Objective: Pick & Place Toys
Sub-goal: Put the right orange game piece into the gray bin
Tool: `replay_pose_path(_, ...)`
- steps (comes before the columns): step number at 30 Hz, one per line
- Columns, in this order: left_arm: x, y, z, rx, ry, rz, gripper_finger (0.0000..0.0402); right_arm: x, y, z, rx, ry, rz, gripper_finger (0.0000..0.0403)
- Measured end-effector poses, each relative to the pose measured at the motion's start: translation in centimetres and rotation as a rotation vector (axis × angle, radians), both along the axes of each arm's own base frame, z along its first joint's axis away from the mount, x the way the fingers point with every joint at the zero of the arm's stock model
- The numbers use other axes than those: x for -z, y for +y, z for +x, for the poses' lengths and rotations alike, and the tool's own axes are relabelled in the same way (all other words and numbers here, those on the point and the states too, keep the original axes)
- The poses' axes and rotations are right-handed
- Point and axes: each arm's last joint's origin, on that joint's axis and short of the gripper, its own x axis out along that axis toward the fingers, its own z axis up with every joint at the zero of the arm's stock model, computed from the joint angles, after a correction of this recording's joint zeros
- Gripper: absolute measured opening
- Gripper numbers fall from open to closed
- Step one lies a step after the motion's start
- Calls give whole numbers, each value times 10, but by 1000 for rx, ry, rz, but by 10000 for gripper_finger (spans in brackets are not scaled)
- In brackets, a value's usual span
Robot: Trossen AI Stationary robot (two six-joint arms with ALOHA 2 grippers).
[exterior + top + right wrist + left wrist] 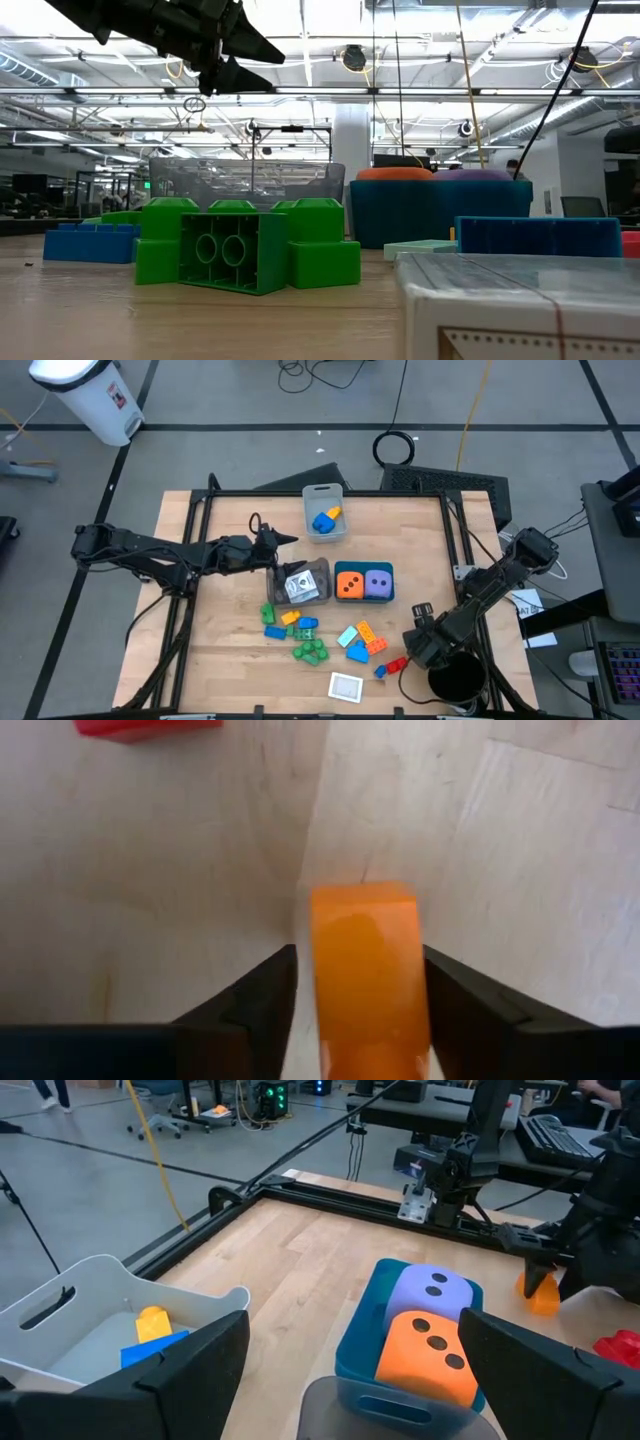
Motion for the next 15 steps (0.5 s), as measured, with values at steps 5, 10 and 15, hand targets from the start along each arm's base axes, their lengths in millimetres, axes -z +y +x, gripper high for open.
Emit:
replay_pose_path(5,0,0,0,0,0,0,365,0,-2,4,11,-11,12,130)
replay_pose_path(10,0,0,0,0,0,0,365,-1,0,6,13,-34,33,130)
replay_pose_path(15,0,0,0,0,0,0,365,-6,3,10,18,-107,91,130)
